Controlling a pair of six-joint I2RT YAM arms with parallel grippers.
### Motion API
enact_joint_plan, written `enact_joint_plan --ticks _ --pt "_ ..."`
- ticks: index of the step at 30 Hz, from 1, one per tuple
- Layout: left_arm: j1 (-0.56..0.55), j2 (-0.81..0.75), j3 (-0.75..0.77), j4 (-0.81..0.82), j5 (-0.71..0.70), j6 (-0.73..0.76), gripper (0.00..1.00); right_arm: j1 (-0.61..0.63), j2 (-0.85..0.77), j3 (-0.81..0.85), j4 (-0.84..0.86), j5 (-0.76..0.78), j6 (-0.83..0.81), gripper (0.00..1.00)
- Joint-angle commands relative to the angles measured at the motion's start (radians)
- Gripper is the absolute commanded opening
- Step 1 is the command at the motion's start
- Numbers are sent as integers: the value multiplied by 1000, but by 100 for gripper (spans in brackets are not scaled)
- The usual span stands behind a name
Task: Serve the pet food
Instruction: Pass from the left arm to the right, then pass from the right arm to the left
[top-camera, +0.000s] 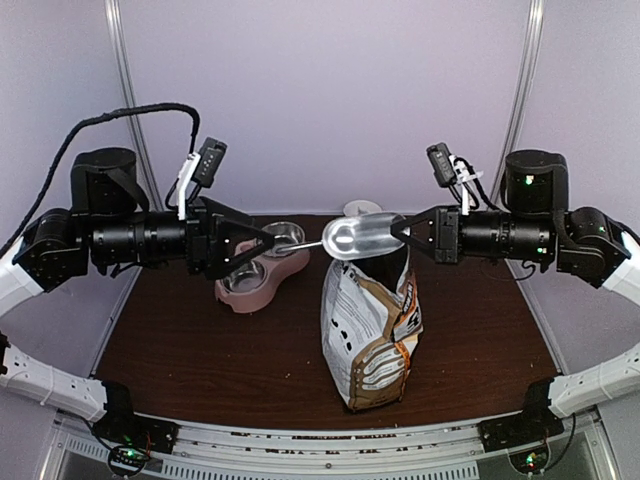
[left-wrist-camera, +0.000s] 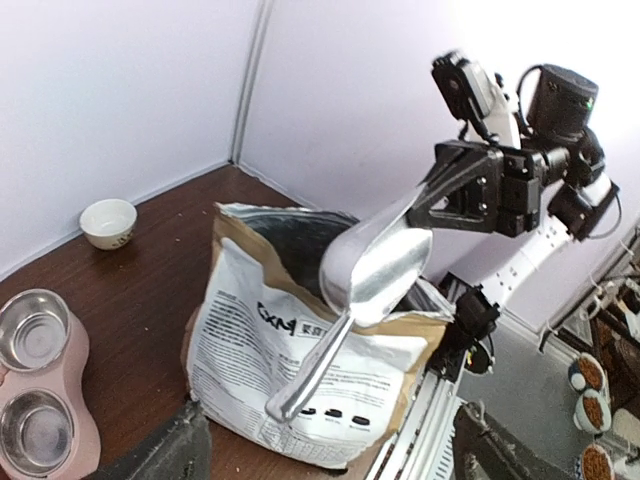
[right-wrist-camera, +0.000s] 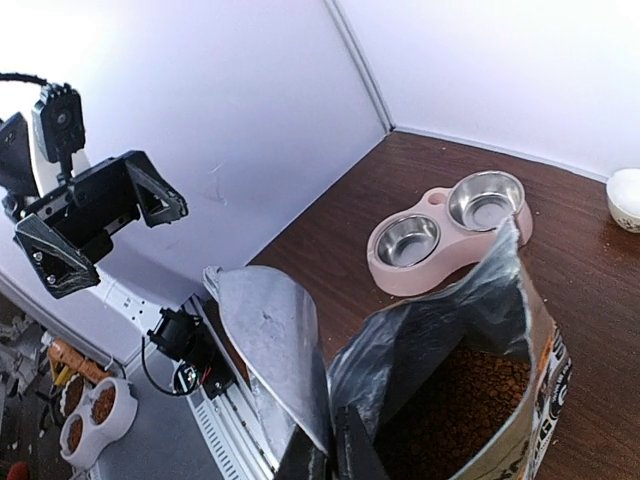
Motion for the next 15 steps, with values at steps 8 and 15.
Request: enact_joint_plan --ticks 8,15 --pt "89 27 -137 331 160 -201 88 -109 -6 -70 161 -95 153 0" --pt "90 71 -166 458 280 -295 89 -108 26 -65 169 -172 150 0"
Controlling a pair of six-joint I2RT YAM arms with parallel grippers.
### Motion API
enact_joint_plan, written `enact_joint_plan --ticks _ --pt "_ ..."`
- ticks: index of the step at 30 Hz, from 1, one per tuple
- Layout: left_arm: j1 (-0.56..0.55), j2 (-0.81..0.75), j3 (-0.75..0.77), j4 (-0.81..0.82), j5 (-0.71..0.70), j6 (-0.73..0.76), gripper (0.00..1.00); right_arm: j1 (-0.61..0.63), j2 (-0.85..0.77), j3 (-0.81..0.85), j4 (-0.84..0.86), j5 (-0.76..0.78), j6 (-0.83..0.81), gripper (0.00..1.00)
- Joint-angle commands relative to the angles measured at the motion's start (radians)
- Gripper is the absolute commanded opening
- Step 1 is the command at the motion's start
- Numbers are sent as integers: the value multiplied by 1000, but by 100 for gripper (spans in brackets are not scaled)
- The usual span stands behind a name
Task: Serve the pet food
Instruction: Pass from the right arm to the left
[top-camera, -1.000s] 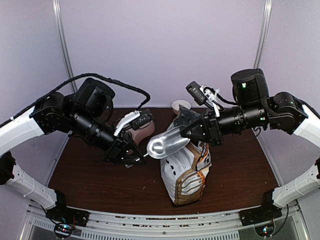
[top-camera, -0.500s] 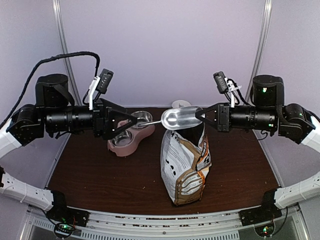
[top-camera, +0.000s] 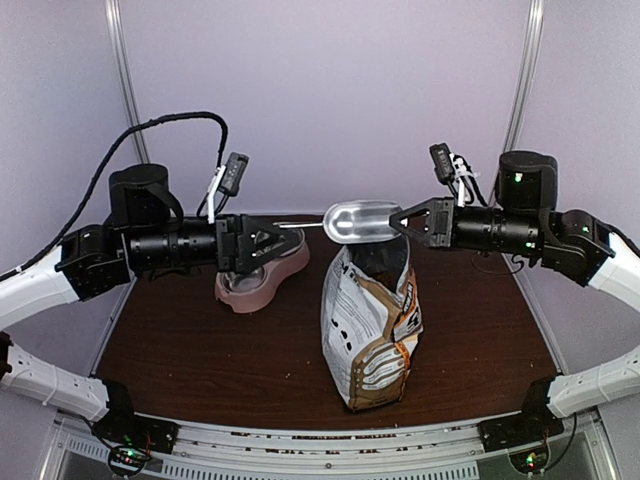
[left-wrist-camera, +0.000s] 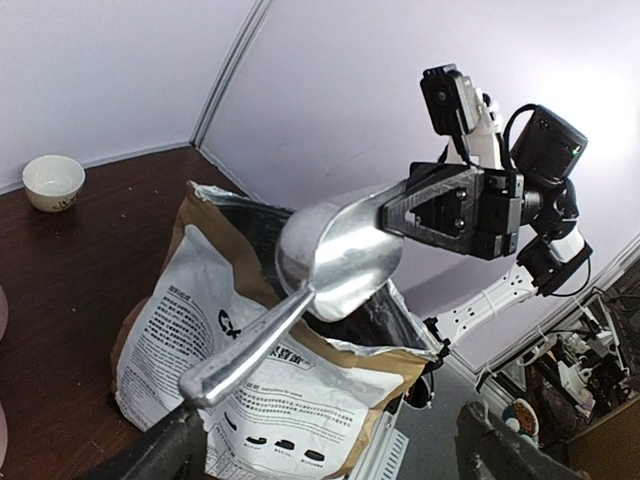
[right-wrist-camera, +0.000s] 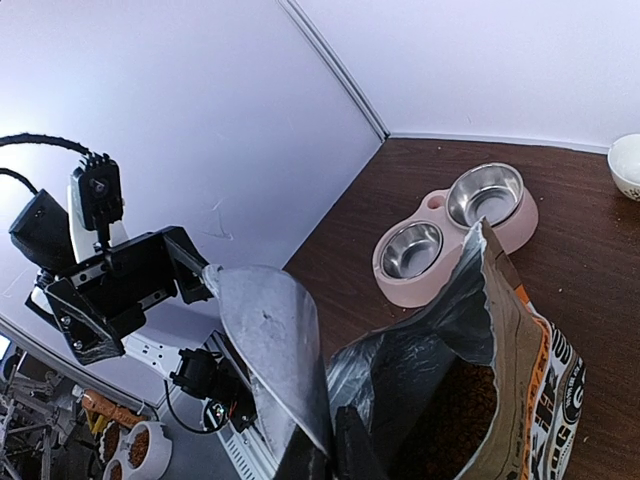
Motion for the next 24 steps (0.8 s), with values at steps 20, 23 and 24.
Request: enact_joint_plan --ticks 20,23,24 --pt "40 34 -35 159 95 -159 90 22 14 32 36 -47 18 0" --pt "42 17 -51 161 88 -169 90 20 -1 22 48 -29 36 0" --pt "44 10 -57 162 87 -174 90 19 -7 18 55 -25 42 0"
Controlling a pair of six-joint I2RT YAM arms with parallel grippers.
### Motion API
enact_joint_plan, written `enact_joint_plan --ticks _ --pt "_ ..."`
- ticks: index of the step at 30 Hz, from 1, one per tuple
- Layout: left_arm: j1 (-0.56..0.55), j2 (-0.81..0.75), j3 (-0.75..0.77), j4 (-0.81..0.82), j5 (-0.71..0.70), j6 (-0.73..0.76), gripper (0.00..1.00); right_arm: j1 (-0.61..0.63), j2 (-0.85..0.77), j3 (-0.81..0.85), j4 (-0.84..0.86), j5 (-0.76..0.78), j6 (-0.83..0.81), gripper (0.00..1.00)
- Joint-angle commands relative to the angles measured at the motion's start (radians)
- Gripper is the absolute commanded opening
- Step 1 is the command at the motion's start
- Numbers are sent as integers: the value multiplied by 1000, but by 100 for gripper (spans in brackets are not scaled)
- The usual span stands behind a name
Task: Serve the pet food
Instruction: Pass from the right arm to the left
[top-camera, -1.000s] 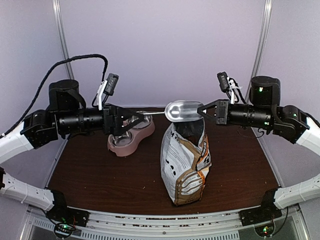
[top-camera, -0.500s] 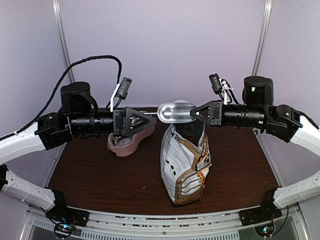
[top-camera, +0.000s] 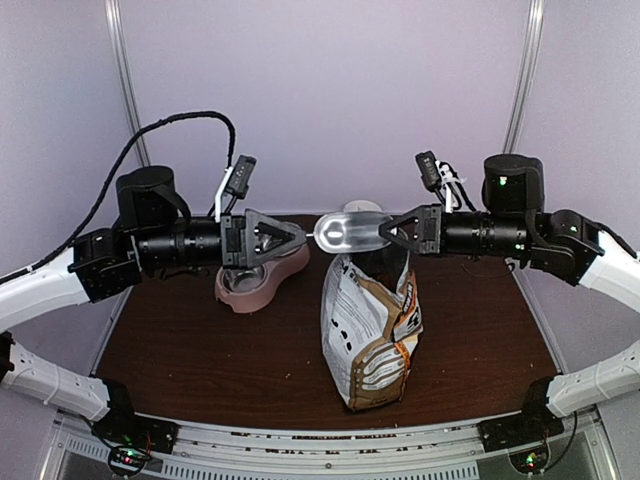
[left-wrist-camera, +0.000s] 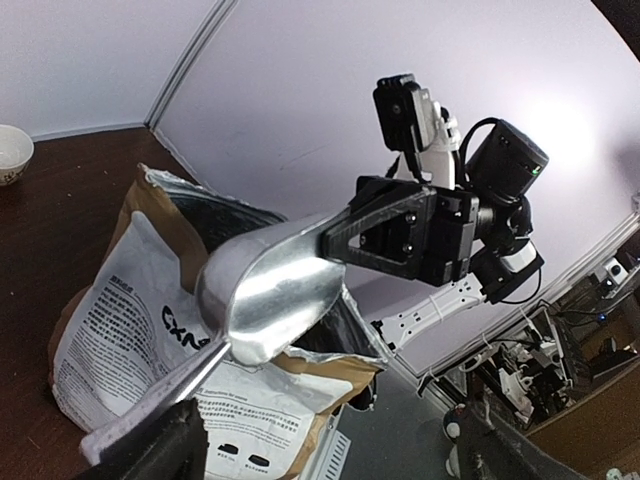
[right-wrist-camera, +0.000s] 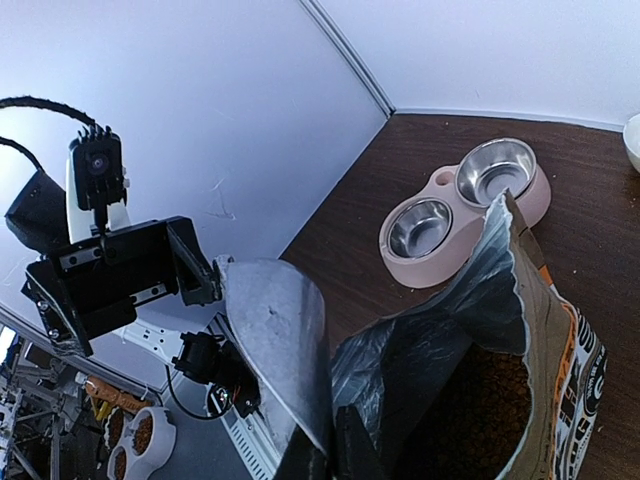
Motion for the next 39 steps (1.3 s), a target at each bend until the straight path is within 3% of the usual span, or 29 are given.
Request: enact_joint_plan --ticks 1,6,12,17,33,39 --pt "14 -36 -34 41 -33 -35 90 6 -62 13 62 17 36 0" --pt "23 -67 -60 53 -38 -61 90 1 -90 2 95 15 60 0" --pt "31 -59 -54 84 7 -91 91 15 -62 21 103 -107 38 0" --pt "31 -36 -20 125 64 -105 91 48 -14 63 22 -64 8 0" --pt "31 -8 6 110 105 -105 90 71 6 73 32 -30 10 0" --pt "31 -2 7 99 113 -104 82 71 16 75 22 -11 12 0"
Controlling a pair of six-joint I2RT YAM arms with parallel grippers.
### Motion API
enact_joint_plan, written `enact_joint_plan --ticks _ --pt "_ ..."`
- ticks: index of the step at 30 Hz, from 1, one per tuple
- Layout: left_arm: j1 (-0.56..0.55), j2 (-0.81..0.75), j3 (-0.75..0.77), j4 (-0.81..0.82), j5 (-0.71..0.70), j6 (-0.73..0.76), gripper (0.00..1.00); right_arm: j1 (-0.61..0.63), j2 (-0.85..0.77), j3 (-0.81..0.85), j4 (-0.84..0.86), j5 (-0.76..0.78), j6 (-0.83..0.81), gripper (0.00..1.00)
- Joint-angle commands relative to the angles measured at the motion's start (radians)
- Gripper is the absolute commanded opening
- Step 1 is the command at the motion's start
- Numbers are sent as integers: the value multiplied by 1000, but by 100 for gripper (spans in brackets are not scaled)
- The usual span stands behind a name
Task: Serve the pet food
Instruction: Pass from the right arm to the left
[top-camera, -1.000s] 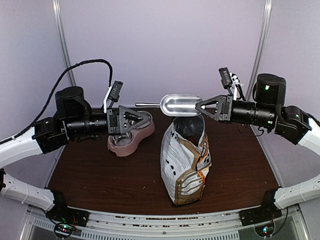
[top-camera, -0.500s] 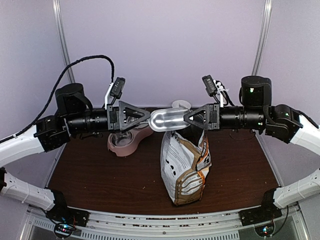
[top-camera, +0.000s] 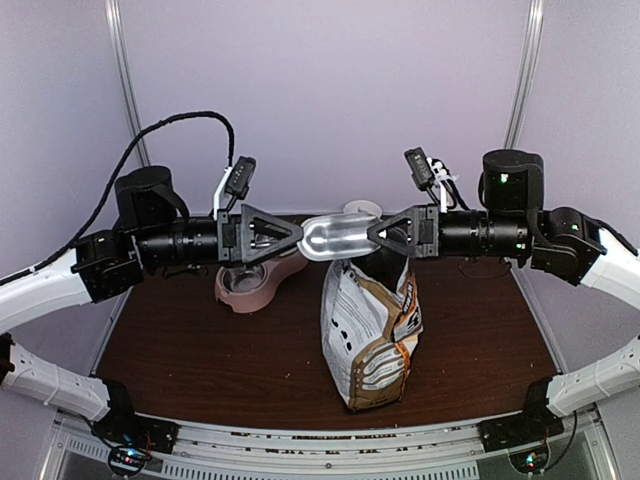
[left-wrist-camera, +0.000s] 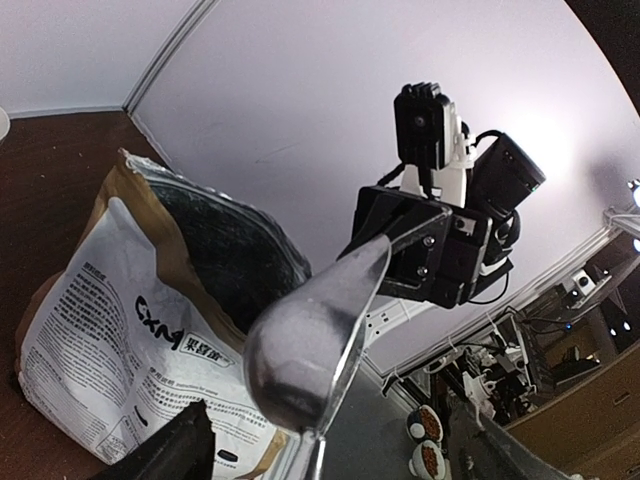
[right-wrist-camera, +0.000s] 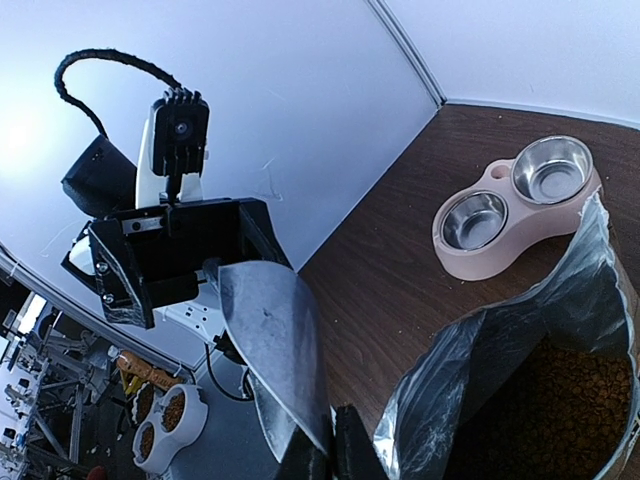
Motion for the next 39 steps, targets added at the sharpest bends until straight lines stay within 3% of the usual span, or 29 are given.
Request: enact_joint_plan --ticks 1,10,16,19,22,26,39 --pt "6 12 38 39 27 2 80 5 7 32 12 38 0 0" --pt "6 20 41 32 29 3 52 6 18 34 4 47 1 0" --pt "6 26 43 25 27 4 40 6 19 34 1 49 -1 0" --pt "6 26 44 19 24 5 39 6 16 34 -8 66 -1 0" --pt "6 21 40 8 13 8 46 6 10 33 -15 85 0 0" --pt "5 11 39 -12 -15 17 46 7 10 34 -27 100 1 0" --pt "6 -3 35 -42 -49 29 23 7 13 34 -47 124 0 0"
